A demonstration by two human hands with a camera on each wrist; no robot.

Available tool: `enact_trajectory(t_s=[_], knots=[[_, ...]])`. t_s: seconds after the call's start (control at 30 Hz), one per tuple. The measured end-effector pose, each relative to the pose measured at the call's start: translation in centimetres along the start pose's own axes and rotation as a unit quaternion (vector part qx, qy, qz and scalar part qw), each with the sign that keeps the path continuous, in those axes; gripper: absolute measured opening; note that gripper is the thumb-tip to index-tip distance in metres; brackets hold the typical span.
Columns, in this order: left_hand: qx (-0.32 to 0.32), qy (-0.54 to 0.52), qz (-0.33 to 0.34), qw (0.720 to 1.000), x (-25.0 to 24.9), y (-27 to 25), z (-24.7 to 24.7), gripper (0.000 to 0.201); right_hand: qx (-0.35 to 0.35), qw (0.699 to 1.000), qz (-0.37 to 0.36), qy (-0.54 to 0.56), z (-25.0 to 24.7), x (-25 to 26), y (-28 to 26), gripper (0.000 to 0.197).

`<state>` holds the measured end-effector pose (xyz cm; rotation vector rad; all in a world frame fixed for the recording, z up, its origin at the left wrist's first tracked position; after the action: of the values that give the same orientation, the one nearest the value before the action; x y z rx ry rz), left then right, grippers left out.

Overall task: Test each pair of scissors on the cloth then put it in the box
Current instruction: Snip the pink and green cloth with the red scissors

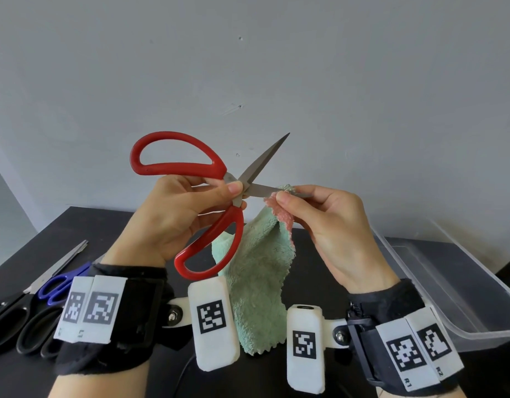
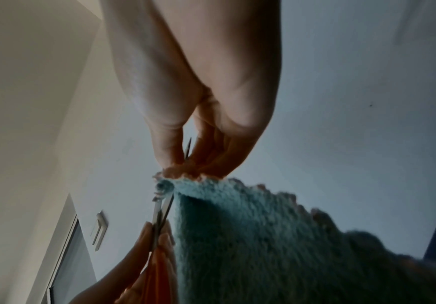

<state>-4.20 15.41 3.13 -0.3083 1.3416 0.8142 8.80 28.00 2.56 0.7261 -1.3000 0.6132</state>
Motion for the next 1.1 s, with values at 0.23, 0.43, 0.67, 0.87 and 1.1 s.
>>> enact_trajectory(t_s=[0.23,0.43,0.67,0.87,1.1], knots=[[0.001,0.005,0.003,1.0,0.0,0.1,-0.2,0.032,-0.016,0.998,0.0,-0.057,-0.6,0.1,0.1,0.006],[-0.011,0.025,0.016,0.999,0.1,0.2,-0.3,0.031,-0.035,0.994,-0.005,-0.107,-0.8,0.0,0.1,0.008],[-0.003,0.035,0.021,0.999,0.3,0.3,-0.3,0.035,-0.04,0.992,0.021,-0.114,-1.2,-0.5,0.4,0.013],[-0.005,0.033,0.022,0.999,0.3,0.3,-0.4,0.034,-0.025,0.994,0.029,-0.104,-1.0,-0.5,0.3,0.012],[-0.004,0.034,0.025,0.999,0.4,0.4,-0.4,0.034,-0.053,0.991,0.032,-0.119,-1.4,-0.6,0.4,0.011]])
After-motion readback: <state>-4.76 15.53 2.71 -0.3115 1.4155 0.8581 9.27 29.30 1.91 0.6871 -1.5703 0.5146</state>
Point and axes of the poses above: each hand's wrist, its own y-axis towards the middle knuckle, its own z-axis out of the palm, x = y × z, the point moved 6 cm from there along y, towards the middle knuckle, and after that the axes turned 9 degrees about z, right-handed, at the moved point
